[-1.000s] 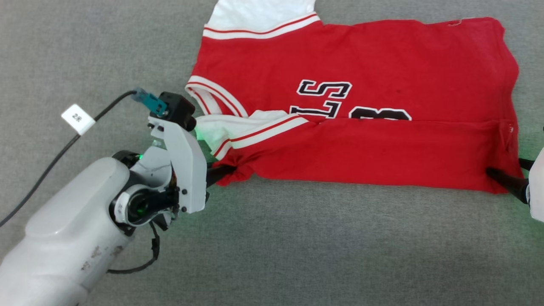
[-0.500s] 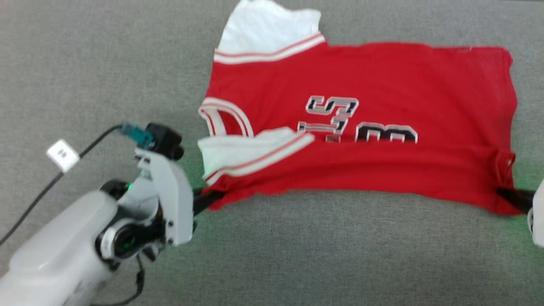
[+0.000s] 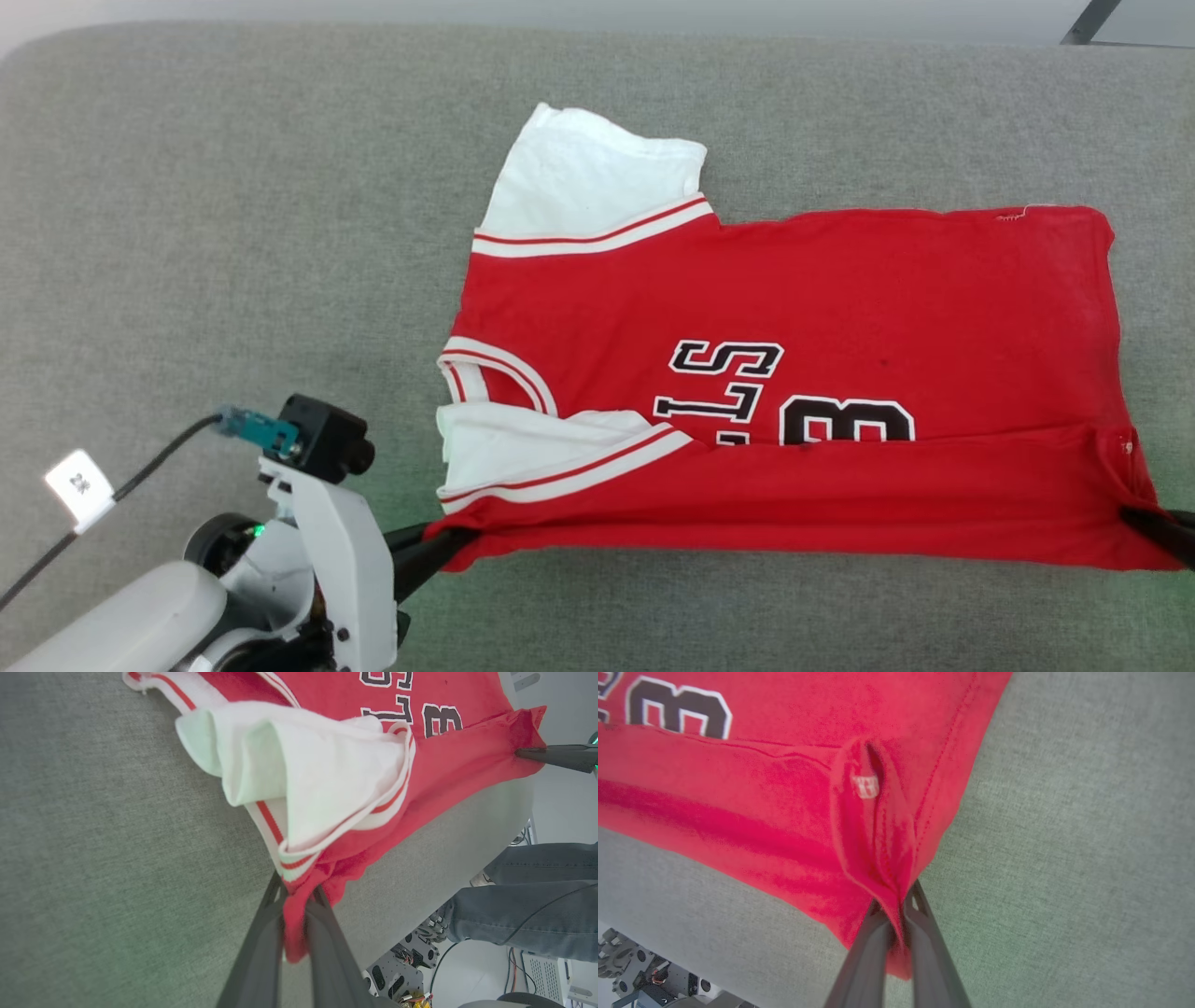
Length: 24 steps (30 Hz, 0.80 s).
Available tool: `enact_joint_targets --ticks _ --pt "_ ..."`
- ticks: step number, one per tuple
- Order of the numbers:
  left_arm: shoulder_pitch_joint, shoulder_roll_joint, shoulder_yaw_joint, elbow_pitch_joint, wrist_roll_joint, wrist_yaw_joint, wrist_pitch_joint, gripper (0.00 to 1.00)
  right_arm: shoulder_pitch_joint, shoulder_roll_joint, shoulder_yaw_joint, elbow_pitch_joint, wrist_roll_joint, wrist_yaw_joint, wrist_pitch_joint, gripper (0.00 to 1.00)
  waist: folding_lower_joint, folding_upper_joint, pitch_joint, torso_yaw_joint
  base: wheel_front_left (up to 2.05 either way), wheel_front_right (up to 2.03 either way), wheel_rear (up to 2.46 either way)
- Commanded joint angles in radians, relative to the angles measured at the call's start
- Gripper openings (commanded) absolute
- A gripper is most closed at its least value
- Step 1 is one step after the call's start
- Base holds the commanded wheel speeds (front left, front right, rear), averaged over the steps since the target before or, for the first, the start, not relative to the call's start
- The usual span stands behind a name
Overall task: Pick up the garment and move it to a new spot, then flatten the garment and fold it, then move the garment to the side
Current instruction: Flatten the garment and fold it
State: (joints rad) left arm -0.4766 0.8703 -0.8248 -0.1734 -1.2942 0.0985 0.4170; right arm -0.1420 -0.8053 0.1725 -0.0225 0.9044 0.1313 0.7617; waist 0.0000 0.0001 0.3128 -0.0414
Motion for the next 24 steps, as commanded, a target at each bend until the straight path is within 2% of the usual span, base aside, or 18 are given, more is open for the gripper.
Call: enact_joint_targets --ticks 1,2,3,4,12,16,17,20,24 --pt "0.018 0.002 0.007 -0.009 0.002 0.010 -0.017 0.09 0.021 0.016 -0.032 -0.012 -0.017 -0.001 -0.019 0.38 0.0000 -0.0001 -0.003 0.003 0.00 0.00 0.00" --pt "0.024 0.003 0.011 -0.014 0.007 0.015 -0.030 0.27 0.031 0.026 -0.050 -0.017 -0.025 -0.001 -0.030 0.78 0.0000 -0.0001 -0.005 0.003 0.00 0.00 0.00" --pt "0.030 0.003 0.014 -0.018 0.014 0.016 -0.044 0.62 0.042 0.036 -0.067 -0.021 -0.032 -0.001 -0.036 1.00 0.0000 -0.0001 -0.007 0.004 0.00 0.00 0.00" --pt "0.035 0.004 0.018 -0.022 0.020 0.016 -0.062 1.00 0.051 0.048 -0.083 -0.029 -0.036 -0.001 -0.045 1.00 0.0000 -0.0001 -0.010 0.005 0.00 0.00 0.00" --pt "0.103 0.001 0.110 -0.039 0.057 0.036 -0.297 1.00 0.035 0.168 -0.198 -0.095 -0.136 -0.001 -0.215 1.00 0.0000 -0.0001 -0.020 0.003 0.00 0.00 0.00" --pt "0.111 -0.057 0.158 0.014 0.110 0.063 -0.460 1.00 -0.018 0.240 -0.199 -0.088 -0.199 -0.001 -0.382 1.00 0.0000 -0.0001 -0.016 -0.004 0.00 0.00 0.00" --pt "0.111 -0.057 0.158 0.014 0.110 0.063 -0.460 1.00 -0.018 0.240 -0.199 -0.088 -0.199 -0.001 -0.382 1.00 0.0000 -0.0001 -0.016 -0.004 0.00 0.00 0.00" --pt "0.077 -0.093 0.167 0.071 0.165 0.060 -0.540 1.00 -0.070 0.293 -0.190 -0.066 -0.243 -0.001 -0.519 1.00 0.0000 -0.0001 -0.011 -0.019 0.00 0.00 0.00" --pt "-0.035 -0.145 0.183 0.176 0.217 0.042 -0.585 1.00 -0.123 0.354 -0.175 -0.032 -0.276 -0.001 -0.665 1.00 0.0000 -0.0001 0.002 -0.050 0.00 0.00 0.00"
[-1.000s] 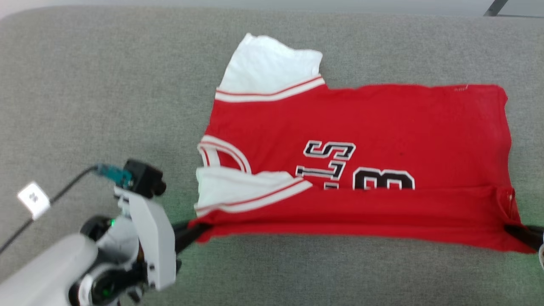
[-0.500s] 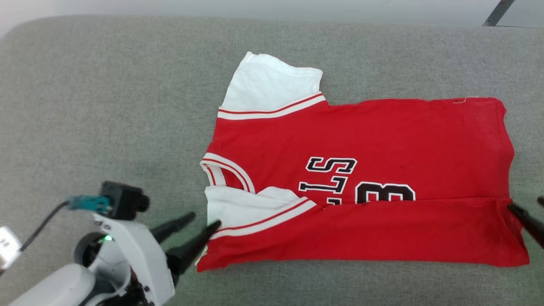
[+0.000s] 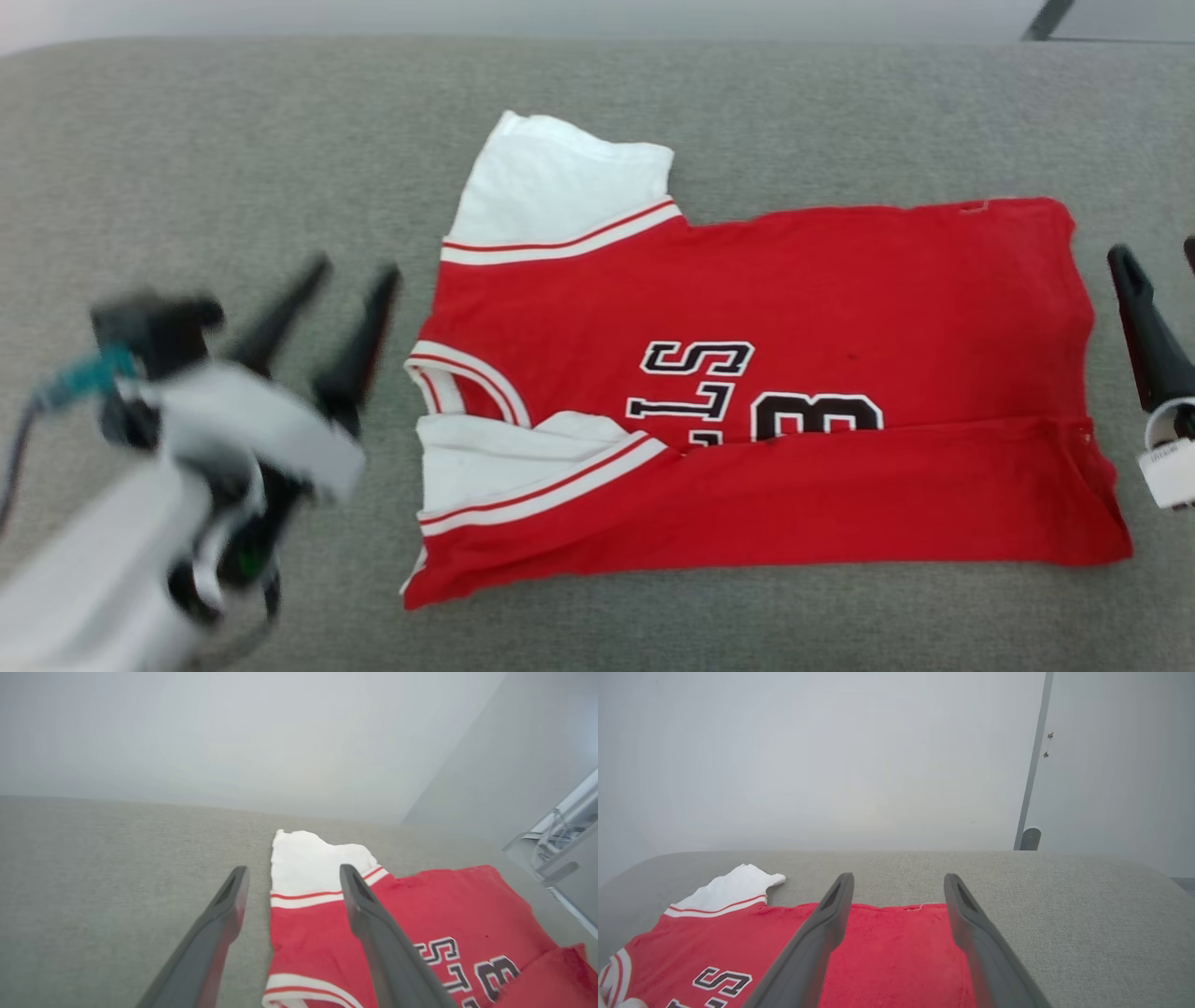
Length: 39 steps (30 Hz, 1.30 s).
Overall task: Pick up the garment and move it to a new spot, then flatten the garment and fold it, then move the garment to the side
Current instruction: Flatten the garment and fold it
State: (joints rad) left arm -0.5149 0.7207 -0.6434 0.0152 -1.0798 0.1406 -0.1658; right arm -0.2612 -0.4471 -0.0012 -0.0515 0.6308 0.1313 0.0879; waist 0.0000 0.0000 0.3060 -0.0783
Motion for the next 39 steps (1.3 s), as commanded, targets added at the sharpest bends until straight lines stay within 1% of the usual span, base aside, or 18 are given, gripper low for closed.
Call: enact_joint_targets --ticks 1,3,7,10,13,16,18,21,23,25,30,32,35,36,37,38,39 --pt "-0.037 0.001 0.009 0.023 0.020 0.010 -0.002 1.00 -0.016 0.012 -0.003 0.006 -0.006 -0.001 -0.021 1.00 0.0000 0.0000 0.013 -0.025 0.00 0.00 0.00" --pt "-0.126 -0.032 0.014 0.084 0.029 0.004 0.012 1.00 -0.031 0.035 -0.001 0.015 -0.009 -0.001 -0.063 1.00 0.0000 0.0000 0.025 -0.049 0.00 0.00 0.00" --pt "-0.320 -0.050 -0.009 0.228 0.084 -0.027 0.086 1.00 -0.055 0.067 0.004 0.018 -0.010 -0.001 -0.115 1.00 0.0000 0.0000 0.061 -0.117 0.00 0.00 0.00" --pt "-0.465 -0.059 -0.033 0.357 0.121 -0.070 0.157 1.00 -0.062 0.078 0.008 0.010 -0.003 -0.001 -0.142 1.00 0.0000 0.0000 0.093 -0.169 0.00 0.00 0.00" --pt "-0.584 -0.074 -0.081 0.484 0.160 -0.119 0.245 1.00 -0.063 0.090 0.010 0.001 0.006 -0.001 -0.162 1.00 0.0000 0.0000 0.118 -0.212 0.00 0.00 0.00" --pt "-0.674 -0.084 -0.127 0.606 0.167 -0.181 0.382 1.00 -0.059 0.098 0.018 -0.003 0.015 -0.001 -0.173 1.00 0.0000 0.0000 0.135 -0.248 0.00 0.00 0.00" --pt "-0.721 -0.093 -0.155 0.674 0.153 -0.214 0.488 1.00 -0.057 0.101 0.024 0.000 0.021 -0.001 -0.177 1.00 0.0000 0.0000 0.142 -0.266 0.00 0.00 0.00" --pt "-0.767 -0.100 -0.205 0.764 0.127 -0.248 0.685 1.00 -0.053 0.101 0.034 0.009 0.030 -0.001 -0.178 1.00 0.0000 0.0000 0.153 -0.283 0.00 0.00 0.00" --pt "-0.803 -0.096 -0.223 0.812 0.105 -0.255 0.807 1.00 -0.059 0.100 0.044 0.011 0.032 -0.001 -0.180 1.00 0.0000 0.0000 0.162 -0.293 0.00 0.00 0.00" --pt "-0.835 -0.094 -0.223 0.849 0.088 -0.258 0.879 1.00 -0.067 0.099 0.055 0.008 0.037 -0.001 -0.183 1.00 0.0000 0.0000 0.175 -0.305 0.00 0.00 0.00" --pt "-0.879 -0.116 -0.218 0.920 0.059 -0.257 0.958 1.00 -0.081 0.093 0.068 0.010 0.045 -0.001 -0.187 1.00 0.0000 0.0000 0.206 -0.322 0.00 0.00 0.00" --pt "-0.881 -0.137 -0.208 0.937 0.031 -0.261 0.988 1.00 -0.078 0.090 0.068 0.016 0.048 -0.001 -0.188 1.00 0.0000 0.0000 0.213 -0.323 0.00 0.00 0.00" --pt "-0.875 -0.153 -0.229 0.946 0.041 -0.265 1.004 1.00 -0.079 0.084 0.065 0.023 0.057 -0.001 -0.187 1.00 0.0000 0.0000 0.222 -0.318 0.00 0.00 0.00" --pt "-0.872 -0.156 -0.234 0.947 0.040 -0.267 1.006 0.82 -0.083 0.082 0.071 0.023 0.059 -0.001 -0.181 1.00 0.0000 0.0000 0.223 -0.314 0.00 0.00 0.00" --pt "-0.868 -0.163 -0.232 0.948 0.028 -0.267 1.007 0.41 -0.089 0.077 0.076 0.022 0.064 -0.001 -0.178 1.00 0.0000 0.0000 0.226 -0.310 0.00 0.00 0.00" --pt "-0.864 -0.170 -0.227 0.951 0.016 -0.269 1.011 0.02 -0.097 0.072 0.085 0.021 0.070 -0.001 -0.170 1.00 0.0000 0.0000 0.227 -0.306 0.00 0.00 0.00" --pt "-0.862 -0.176 -0.225 0.952 0.009 -0.270 1.013 0.00 -0.106 0.064 0.095 0.020 0.072 -0.001 -0.160 1.00 0.0000 0.0000 0.229 -0.303 0.00 0.00 0.00"
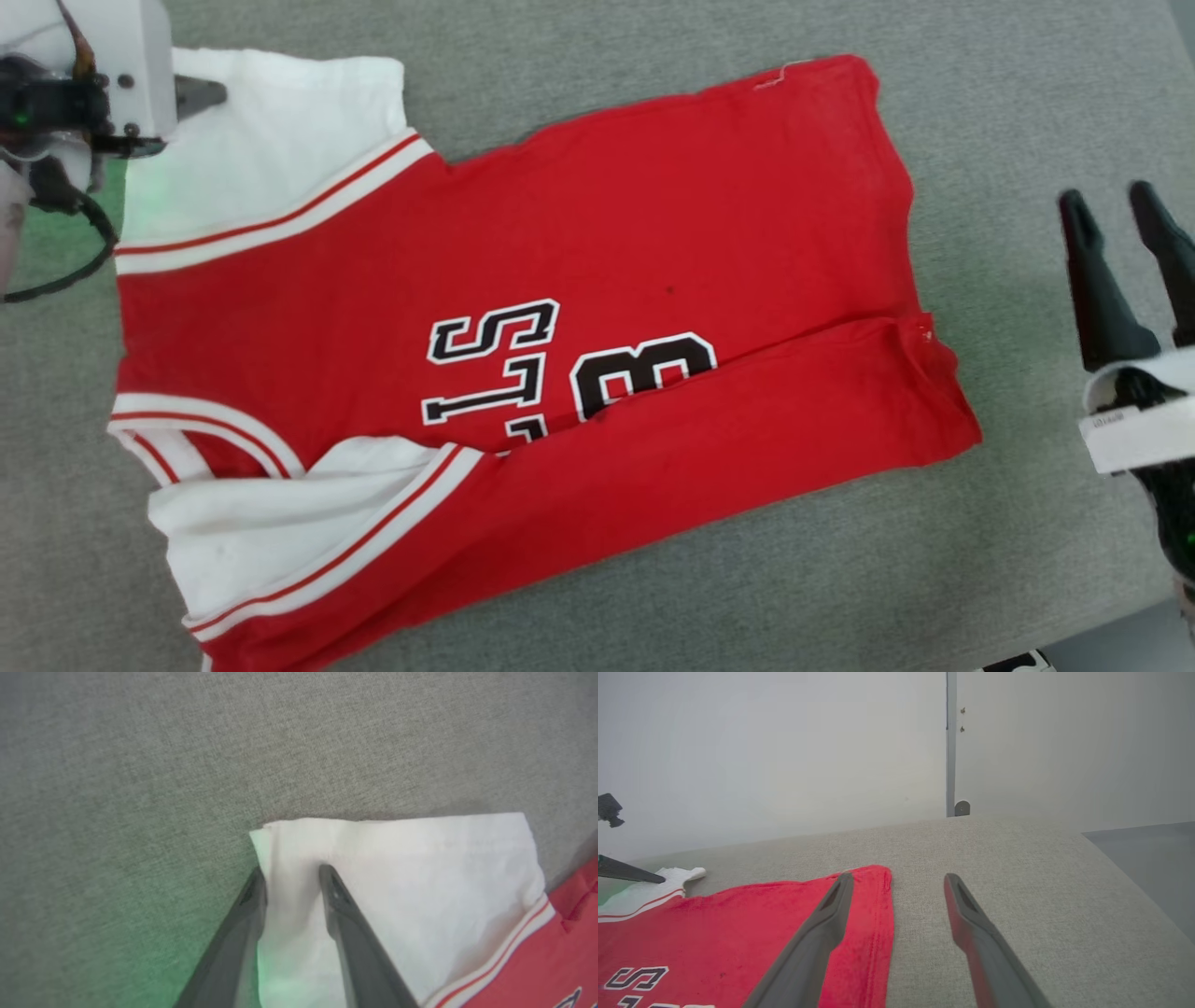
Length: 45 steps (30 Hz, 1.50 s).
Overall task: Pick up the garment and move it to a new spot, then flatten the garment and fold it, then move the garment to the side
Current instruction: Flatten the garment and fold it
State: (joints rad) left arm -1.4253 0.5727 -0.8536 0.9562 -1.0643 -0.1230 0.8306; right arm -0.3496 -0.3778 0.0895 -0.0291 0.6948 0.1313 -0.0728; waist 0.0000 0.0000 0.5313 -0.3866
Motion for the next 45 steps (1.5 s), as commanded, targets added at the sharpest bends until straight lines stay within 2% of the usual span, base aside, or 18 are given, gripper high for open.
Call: enact_joint_targets --ticks 1,7,14,16,21,28,31,34,39,45 --pt "0.048 -0.033 -0.015 0.011 -0.012 -0.007 0.017 0.00 -0.031 -0.013 0.013 -0.002 0.013 -0.001 0.016 1.00 0.0000 0.0000 0.004 0.009 0.00 0.00 0.00" --pt "0.028 -0.053 -0.026 -0.021 -0.023 -0.011 -0.004 0.00 -0.227 -0.081 0.080 0.058 0.027 -0.001 0.227 1.00 0.0000 0.0000 0.018 0.047 0.00 0.00 0.00" --pt "-0.015 -0.099 -0.048 -0.087 -0.044 -0.009 -0.041 0.00 -0.534 -0.144 0.246 0.296 0.110 -0.001 0.682 1.00 0.0000 0.0000 0.056 0.126 0.00 0.00 0.00" --pt "-0.019 -0.111 -0.060 -0.103 -0.049 -0.009 -0.049 0.00 -0.604 -0.161 0.271 0.362 0.138 -0.001 0.777 1.00 0.0000 0.0000 0.064 0.148 0.00 0.00 0.00" --pt "-0.027 -0.112 -0.082 -0.139 -0.072 -0.009 -0.067 0.00 -0.707 -0.159 0.310 0.508 0.148 -0.001 0.861 1.00 0.0000 0.0000 0.084 0.185 0.00 0.00 0.00" --pt "-0.033 -0.114 -0.101 -0.127 -0.095 -0.005 -0.099 0.00 -0.769 -0.144 0.399 0.646 0.150 -0.001 0.886 1.00 0.0000 0.0000 0.099 0.209 0.00 0.00 0.00" --pt "-0.025 -0.123 -0.111 -0.133 -0.110 -0.005 -0.111 0.00 -0.775 -0.139 0.430 0.669 0.168 -0.001 0.869 0.00 0.0000 0.0000 0.094 0.218 0.00 0.00 0.00" --pt "-0.017 -0.121 -0.113 -0.154 -0.131 -0.006 -0.145 0.00 -0.777 -0.151 0.439 0.665 0.202 -0.001 0.823 0.00 0.0000 0.0000 0.076 0.227 0.00 0.00 0.00" --pt "0.014 -0.105 -0.100 -0.248 -0.190 -0.007 -0.241 0.00 -0.759 -0.217 0.459 0.603 0.227 -0.001 0.701 0.00 0.0000 0.0000 0.018 0.253 0.00 0.00 0.00" --pt "0.118 -0.007 -0.114 -0.469 -0.250 -0.007 -0.364 0.00 -0.632 -0.341 0.497 0.431 0.283 -0.001 0.622 0.00 0.0000 0.0000 -0.056 0.291 0.00 0.00 0.00"
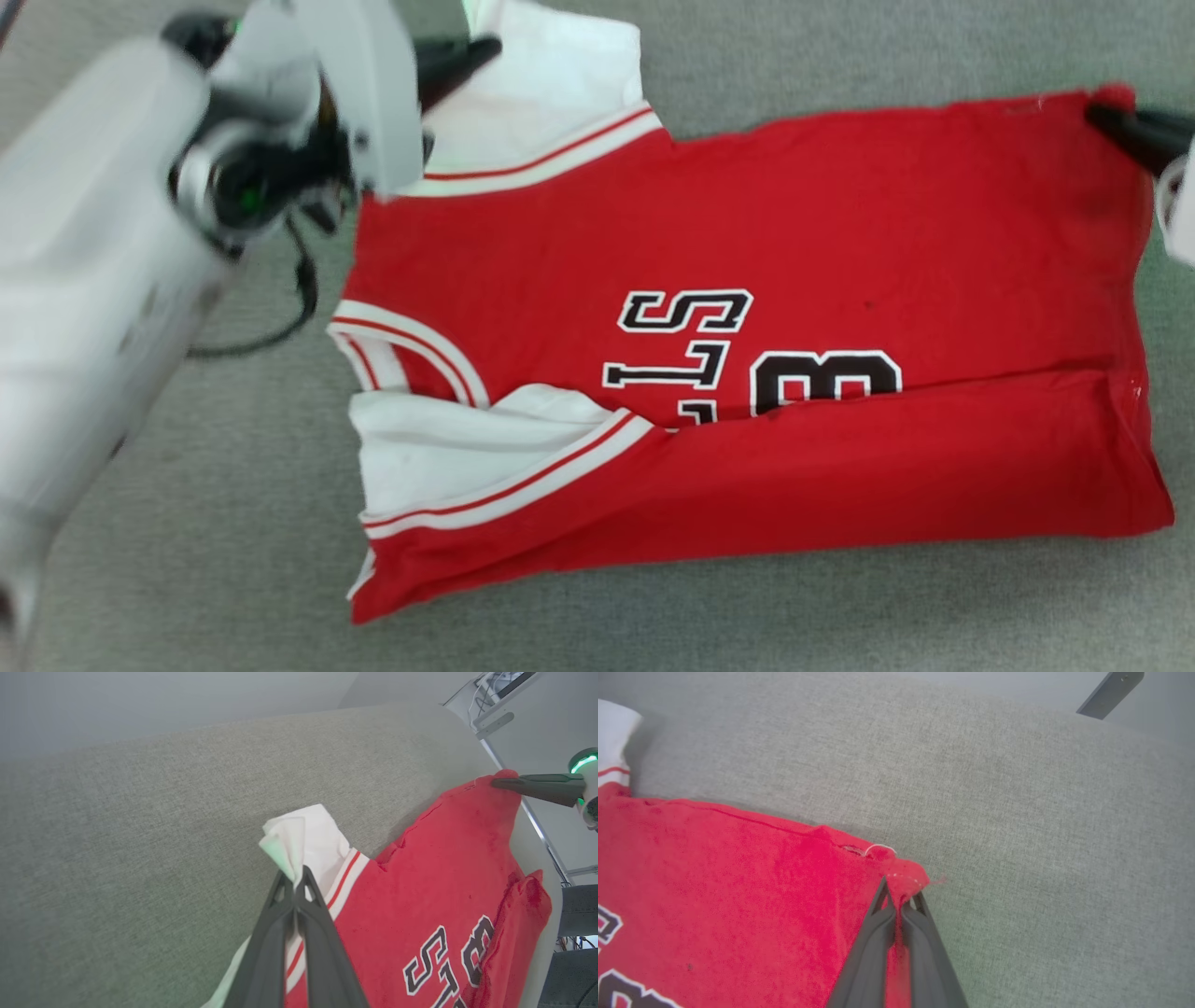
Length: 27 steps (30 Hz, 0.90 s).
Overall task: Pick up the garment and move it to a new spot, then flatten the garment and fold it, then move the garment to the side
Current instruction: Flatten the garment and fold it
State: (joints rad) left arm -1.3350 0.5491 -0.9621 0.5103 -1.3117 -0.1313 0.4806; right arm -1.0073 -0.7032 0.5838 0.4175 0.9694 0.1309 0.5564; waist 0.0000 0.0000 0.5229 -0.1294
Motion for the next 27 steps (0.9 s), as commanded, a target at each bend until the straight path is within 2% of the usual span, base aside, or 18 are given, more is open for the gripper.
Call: enact_joint_targets --ticks 1,2,3,8,11,16,22,27 --pt "0.050 0.042 -0.008 -0.068 -0.013 0.002 -0.037 0.00 0.054 -0.039 0.007 -0.051 0.015 0.000 -0.016 0.00 0.0000 0.0000 -0.058 0.038 0.00 0.00 0.00" --pt "0.050 0.042 -0.008 -0.068 -0.013 0.002 -0.037 0.00 0.054 -0.039 0.007 -0.051 0.015 0.000 -0.016 0.00 0.0000 0.0000 -0.058 0.038 0.00 0.00 0.00" --pt "0.075 0.065 -0.011 -0.114 -0.020 0.002 -0.058 0.00 0.085 -0.063 0.005 -0.079 0.021 0.000 -0.026 0.00 0.0000 0.0000 -0.068 0.044 0.00 0.00 0.00" --pt "0.234 0.205 -0.026 -0.312 -0.013 0.002 -0.192 0.00 0.260 -0.165 -0.018 -0.219 0.046 -0.001 -0.056 0.00 0.0000 0.0000 -0.114 0.060 0.00 0.00 0.00" --pt "0.340 0.277 -0.022 -0.402 -0.012 0.007 -0.277 0.00 0.373 -0.204 -0.057 -0.289 0.063 -0.001 -0.068 0.00 0.0000 0.0000 -0.135 0.065 0.00 0.00 0.00" --pt "0.528 0.366 -0.020 -0.575 -0.020 0.079 -0.421 0.00 0.565 -0.248 -0.155 -0.373 0.072 -0.001 -0.083 0.00 0.0000 0.0000 -0.153 0.072 0.00 0.00 0.00" --pt "0.701 0.438 -0.043 -0.725 -0.036 0.172 -0.523 0.00 0.753 -0.233 -0.303 -0.428 0.060 -0.001 -0.081 0.00 0.0000 0.0000 -0.155 0.084 0.00 0.00 0.00" --pt "0.764 0.432 -0.081 -0.755 -0.021 0.204 -0.534 0.00 0.852 -0.174 -0.388 -0.447 0.034 -0.001 -0.051 0.00 0.0000 0.0000 -0.140 0.094 0.00 0.00 0.00"
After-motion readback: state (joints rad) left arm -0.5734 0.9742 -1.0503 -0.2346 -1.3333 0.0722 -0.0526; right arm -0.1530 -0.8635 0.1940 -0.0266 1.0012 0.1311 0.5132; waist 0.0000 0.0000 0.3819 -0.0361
